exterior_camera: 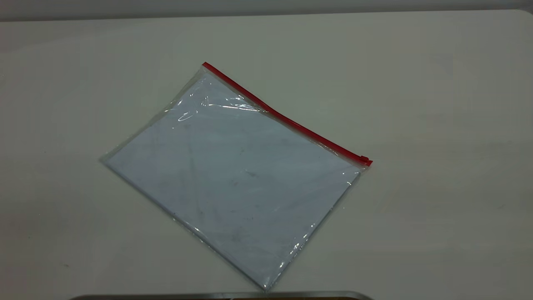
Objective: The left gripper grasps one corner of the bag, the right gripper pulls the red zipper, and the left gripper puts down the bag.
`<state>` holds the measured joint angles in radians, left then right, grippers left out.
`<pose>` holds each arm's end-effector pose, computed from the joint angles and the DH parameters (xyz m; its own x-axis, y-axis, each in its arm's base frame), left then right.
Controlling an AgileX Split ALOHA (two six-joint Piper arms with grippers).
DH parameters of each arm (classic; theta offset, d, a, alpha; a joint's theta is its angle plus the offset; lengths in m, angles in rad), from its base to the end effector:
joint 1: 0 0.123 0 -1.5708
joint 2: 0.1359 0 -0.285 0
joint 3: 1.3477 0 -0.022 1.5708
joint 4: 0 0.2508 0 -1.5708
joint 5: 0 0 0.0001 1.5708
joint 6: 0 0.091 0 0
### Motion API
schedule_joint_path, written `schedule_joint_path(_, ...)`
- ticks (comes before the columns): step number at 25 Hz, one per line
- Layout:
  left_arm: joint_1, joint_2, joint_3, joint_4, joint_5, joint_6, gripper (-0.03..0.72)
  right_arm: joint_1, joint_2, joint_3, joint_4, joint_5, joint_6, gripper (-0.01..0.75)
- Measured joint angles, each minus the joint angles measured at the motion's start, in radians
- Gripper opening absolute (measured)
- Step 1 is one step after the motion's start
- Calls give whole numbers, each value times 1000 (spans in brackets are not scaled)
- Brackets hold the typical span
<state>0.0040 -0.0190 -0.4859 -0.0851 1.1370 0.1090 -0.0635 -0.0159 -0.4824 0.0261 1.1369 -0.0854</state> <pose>-0.0096 -0.0071 0.2675 -0.5112 0.0708 -0.8565 0.0997 0.9948 0.0228 -0.0085 0.0027 0.2663 -0.5245 -0.0411 -0.8504 0.0043 0.9987 -0.0510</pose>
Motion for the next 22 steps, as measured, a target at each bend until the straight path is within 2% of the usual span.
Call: schedule_joint_path(22,0,0,0,0,0,0,581,0,0,1,4,-2,-13,507)
